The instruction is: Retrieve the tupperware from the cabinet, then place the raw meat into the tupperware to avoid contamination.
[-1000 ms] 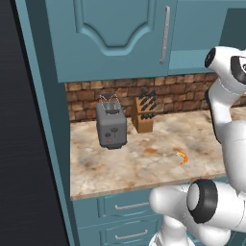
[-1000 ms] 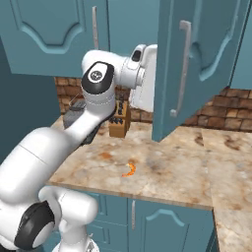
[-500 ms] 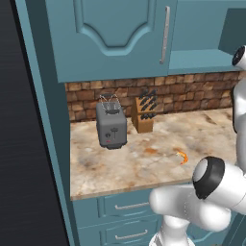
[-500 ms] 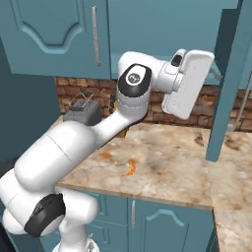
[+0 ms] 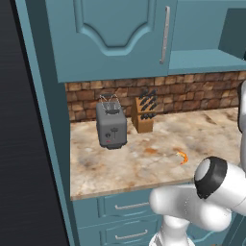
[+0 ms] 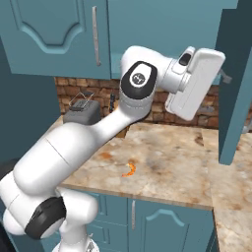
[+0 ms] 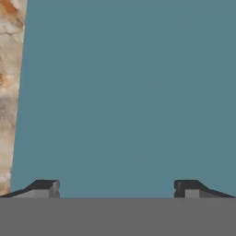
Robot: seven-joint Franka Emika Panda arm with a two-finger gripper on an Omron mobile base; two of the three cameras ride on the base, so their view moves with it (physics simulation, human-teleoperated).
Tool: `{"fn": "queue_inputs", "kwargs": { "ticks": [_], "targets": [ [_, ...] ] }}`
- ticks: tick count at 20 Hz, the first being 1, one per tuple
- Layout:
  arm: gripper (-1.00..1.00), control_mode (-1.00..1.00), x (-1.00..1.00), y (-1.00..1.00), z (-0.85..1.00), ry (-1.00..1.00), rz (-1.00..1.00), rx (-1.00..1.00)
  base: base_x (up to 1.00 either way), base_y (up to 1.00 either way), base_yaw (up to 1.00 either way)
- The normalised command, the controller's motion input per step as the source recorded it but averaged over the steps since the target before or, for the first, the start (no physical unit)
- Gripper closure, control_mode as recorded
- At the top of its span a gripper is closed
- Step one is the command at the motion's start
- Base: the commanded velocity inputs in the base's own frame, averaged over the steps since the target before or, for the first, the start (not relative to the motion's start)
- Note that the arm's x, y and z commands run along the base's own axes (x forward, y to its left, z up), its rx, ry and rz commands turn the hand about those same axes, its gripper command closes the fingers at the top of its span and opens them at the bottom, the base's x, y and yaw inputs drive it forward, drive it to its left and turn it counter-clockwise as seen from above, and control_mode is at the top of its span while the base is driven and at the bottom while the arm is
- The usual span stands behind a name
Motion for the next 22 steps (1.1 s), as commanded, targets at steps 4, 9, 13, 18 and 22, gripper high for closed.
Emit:
{"fn": "queue_inputs", "kwargs": {
  "ticks": [4,9,13,18,22],
  "targets": [
    [-1.0,-1.0,-0.23,0.0,0.0,-0.06,0.02,0.01,0.0,0.0,0.0],
    [-1.0,-1.0,-0.24,0.07,0.0,-0.05,0.0,0.0,0.0,0.0,0.0],
    [-1.0,-1.0,-0.16,0.42,-0.09,-0.12,0.0,0.0,0.0,0.0,0.0],
    [-1.0,-1.0,-0.1,0.67,-0.08,-0.19,0.01,0.0,0.0,0.0,0.0],
    [-1.0,-1.0,-0.15,0.38,0.01,-0.18,0.02,0.0,0.0,0.0,0.0]
  ]
}}
